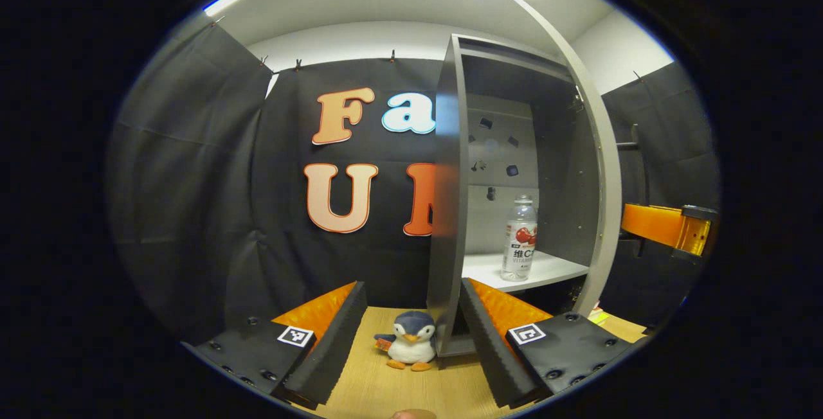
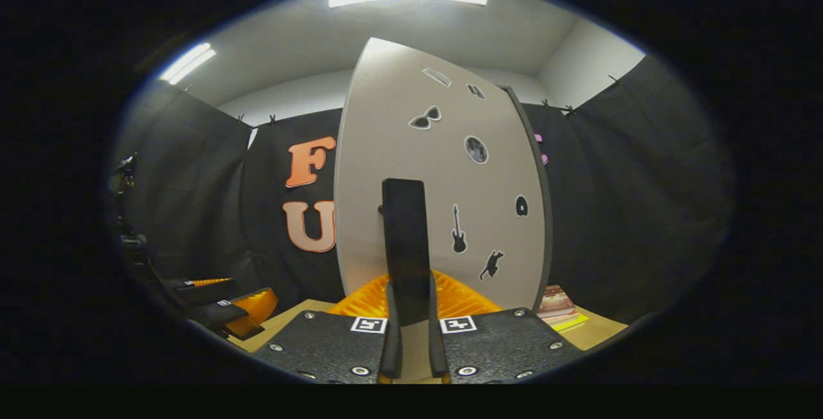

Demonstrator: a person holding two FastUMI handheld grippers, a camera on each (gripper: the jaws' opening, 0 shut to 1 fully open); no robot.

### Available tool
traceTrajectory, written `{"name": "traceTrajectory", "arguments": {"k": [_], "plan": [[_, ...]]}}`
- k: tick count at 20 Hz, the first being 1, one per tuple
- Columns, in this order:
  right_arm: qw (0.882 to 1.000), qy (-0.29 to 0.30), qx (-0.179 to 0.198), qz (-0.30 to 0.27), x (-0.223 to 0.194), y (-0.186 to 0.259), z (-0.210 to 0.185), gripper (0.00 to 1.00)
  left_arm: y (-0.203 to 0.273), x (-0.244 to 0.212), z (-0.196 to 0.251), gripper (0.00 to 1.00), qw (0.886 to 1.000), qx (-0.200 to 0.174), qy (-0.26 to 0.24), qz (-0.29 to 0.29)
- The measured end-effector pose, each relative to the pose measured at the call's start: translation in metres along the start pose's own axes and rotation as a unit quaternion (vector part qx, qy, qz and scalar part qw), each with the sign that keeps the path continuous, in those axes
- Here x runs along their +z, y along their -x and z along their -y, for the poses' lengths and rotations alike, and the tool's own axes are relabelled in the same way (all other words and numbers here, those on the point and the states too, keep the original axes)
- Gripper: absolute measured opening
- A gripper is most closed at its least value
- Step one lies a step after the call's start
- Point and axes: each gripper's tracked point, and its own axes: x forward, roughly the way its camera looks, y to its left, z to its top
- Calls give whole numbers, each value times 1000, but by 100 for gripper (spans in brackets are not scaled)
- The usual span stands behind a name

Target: Open the cabinet door with the right hand, grasp the bottle in the cabinet with the left hand and place it on the coaster, then close the cabinet door with the right hand.

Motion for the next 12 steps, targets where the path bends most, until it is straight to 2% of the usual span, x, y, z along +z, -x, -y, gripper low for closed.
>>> {"name": "traceTrajectory", "arguments": {"k": [5,6,8,9,10,11,12], "plan": [[1000,1,-19,2,10,56,65,15,14,2,51,94,1000,-18,19,4],[1000,0,-24,-1,12,64,79,12,16,0,62,94,999,-23,24,3],[999,-3,-40,0,16,78,107,14,18,0,81,94,999,-32,26,1],[999,0,-50,3,19,84,121,10,18,0,90,94,999,-37,26,2],[998,8,-58,4,19,87,134,13,20,-1,99,95,999,-42,25,2],[998,14,-68,4,20,91,147,8,20,-2,108,95,999,-47,25,1],[997,22,-75,5,22,90,154,12,21,-3,117,94,998,-52,26,-1]]}}
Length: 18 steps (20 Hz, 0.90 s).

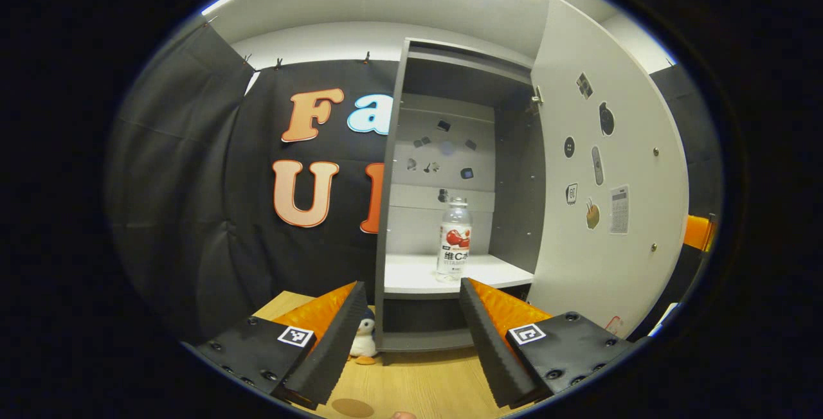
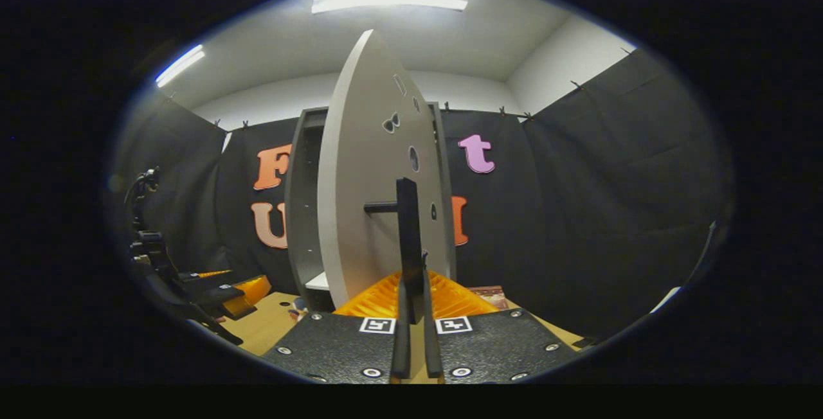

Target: Open the cabinet door with the right hand, grasp the bottle in the cabinet with the left hand and place it on the coaster, then close the cabinet door with the right hand.

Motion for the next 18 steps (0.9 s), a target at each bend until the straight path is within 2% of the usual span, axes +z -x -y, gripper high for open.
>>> {"name": "traceTrajectory", "arguments": {"k": [1,4,6,7,8,9,10,11,12,13,14,15,18], "plan": [[1000,5,-6,2,2,1,13,7,0,-2,6,94,1000,-4,1,-3],[1000,16,-14,5,1,1,51,6,-1,-7,25,95,1000,-14,5,-10],[1000,21,-17,8,2,1,72,0,-1,-6,28,95,1000,-14,1,-9],[1000,18,-12,7,2,0,78,2,-3,-6,31,96,1000,-13,-1,-8],[1000,11,-4,7,3,1,81,10,-4,-7,33,95,1000,-13,-3,-9],[1000,11,3,6,2,0,83,2,-3,-7,35,95,1000,-12,-6,-10],[1000,14,6,6,1,0,87,11,-3,-7,35,95,1000,-11,-9,-10],[1000,18,7,4,1,1,92,4,-3,-8,36,95,1000,-9,-12,-11],[1000,21,4,3,2,2,97,6,-3,-9,36,95,1000,-7,-14,-11],[1000,24,0,4,3,5,103,17,-3,-10,37,94,1000,-6,-14,-11],[1000,26,-9,4,5,8,109,13,-3,-10,39,95,1000,-6,-15,-13],[999,28,-18,4,5,11,115,21,-4,-12,40,95,1000,-6,-17,-14],[998,42,-39,11,11,25,129,27,-7,-12,46,95,1000,-9,-22,-13]]}}
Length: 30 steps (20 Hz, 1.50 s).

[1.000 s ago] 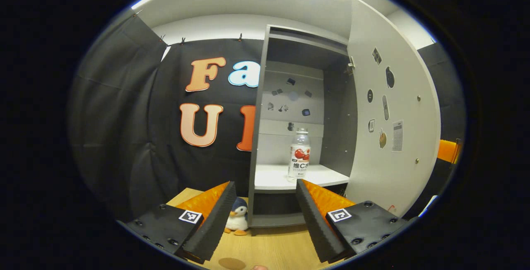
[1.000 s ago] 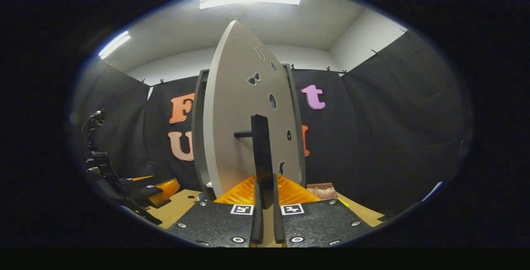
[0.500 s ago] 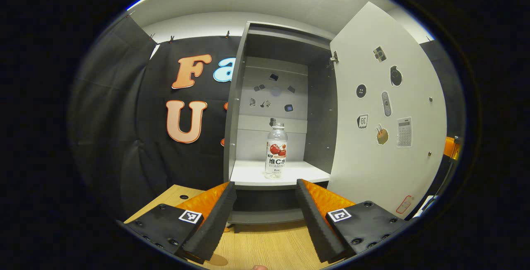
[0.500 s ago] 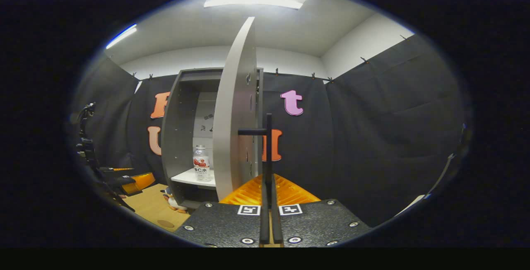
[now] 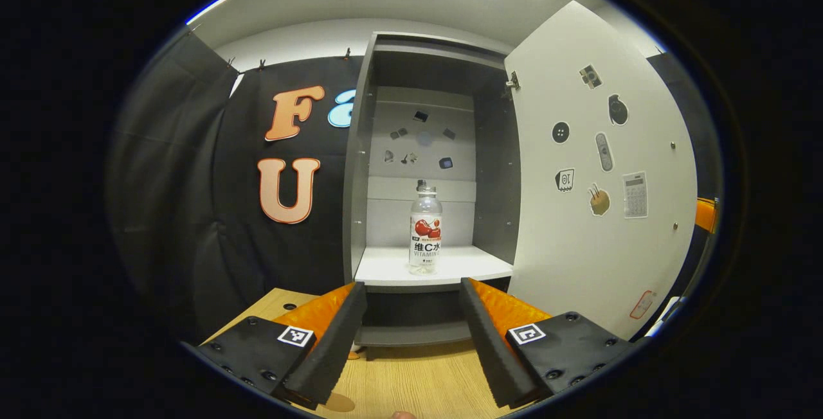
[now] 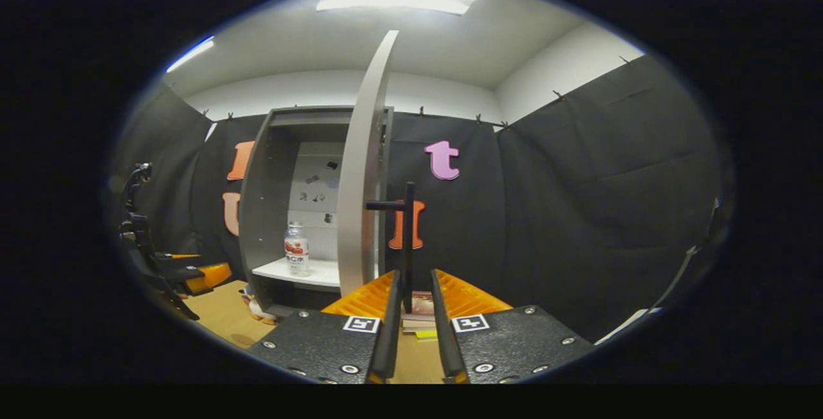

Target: Open the cabinet door with the right hand, grasp the bottle in the cabinet with the left hand and place it on the coaster, then close the cabinet door with the right hand.

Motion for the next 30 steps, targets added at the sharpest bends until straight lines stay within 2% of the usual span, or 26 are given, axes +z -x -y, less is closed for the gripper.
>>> {"name": "traceTrajectory", "arguments": {"k": [5,6,7,10,13,18,22,30], "plan": [[1000,12,-5,6,13,25,-1,34,-9,5,17,95,1000,-15,-12,10],[1000,15,-8,13,20,32,-3,31,-13,7,21,94,1000,-20,-13,14],[1000,14,-8,18,27,40,-7,37,-20,6,24,95,999,-25,-13,15],[1000,3,3,27,40,55,-29,40,-44,7,30,95,999,-39,-9,17],[999,1,6,38,47,57,-52,51,-72,6,32,95,998,-50,-20,21],[999,16,28,29,38,34,-108,64,-119,0,26,95,998,-62,-17,18],[999,17,43,22,27,4,-150,86,-153,-5,14,95,997,-68,-23,16],[1000,4,23,-7,-6,-53,-195,96,-221,-9,12,94,994,-105,-30,21]]}}
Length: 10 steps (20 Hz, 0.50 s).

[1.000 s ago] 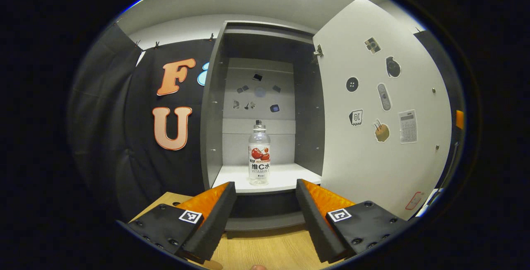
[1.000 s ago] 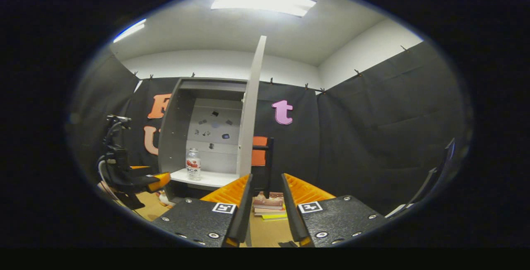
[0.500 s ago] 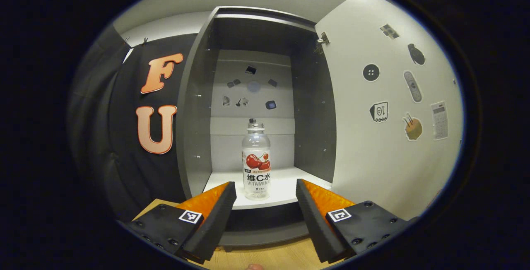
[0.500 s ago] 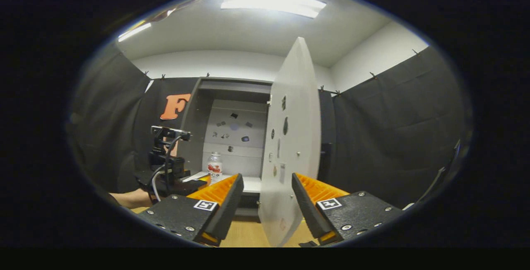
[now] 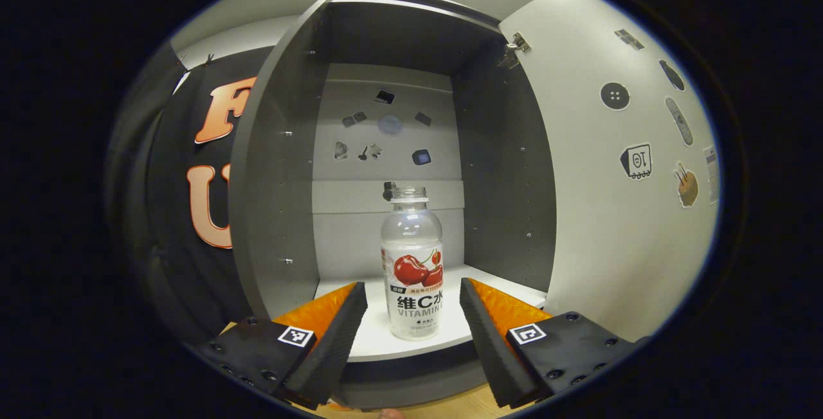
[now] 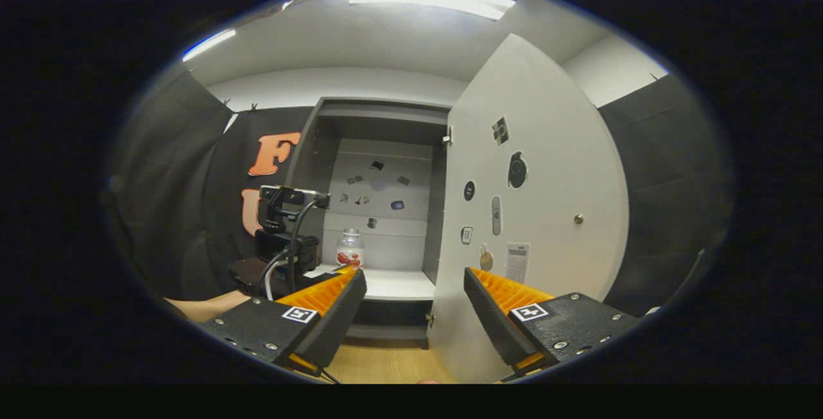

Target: Open the cabinet door with the right hand, grasp the bottle in the cabinet with the left hand and place it on the coaster, then close the cabinet door with the right hand.

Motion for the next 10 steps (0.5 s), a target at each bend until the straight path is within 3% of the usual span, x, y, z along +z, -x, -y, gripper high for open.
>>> {"name": "traceTrajectory", "arguments": {"k": [5,9,10], "plan": [[999,-26,-34,-27,-21,-23,-9,94,-32,-7,7,95,999,-37,7,4],[998,-8,-57,-36,-25,-28,-5,97,-47,-13,5,95,999,-42,7,5],[998,1,-61,-35,-24,-26,-4,94,-49,-14,4,95,999,-42,8,4]]}}
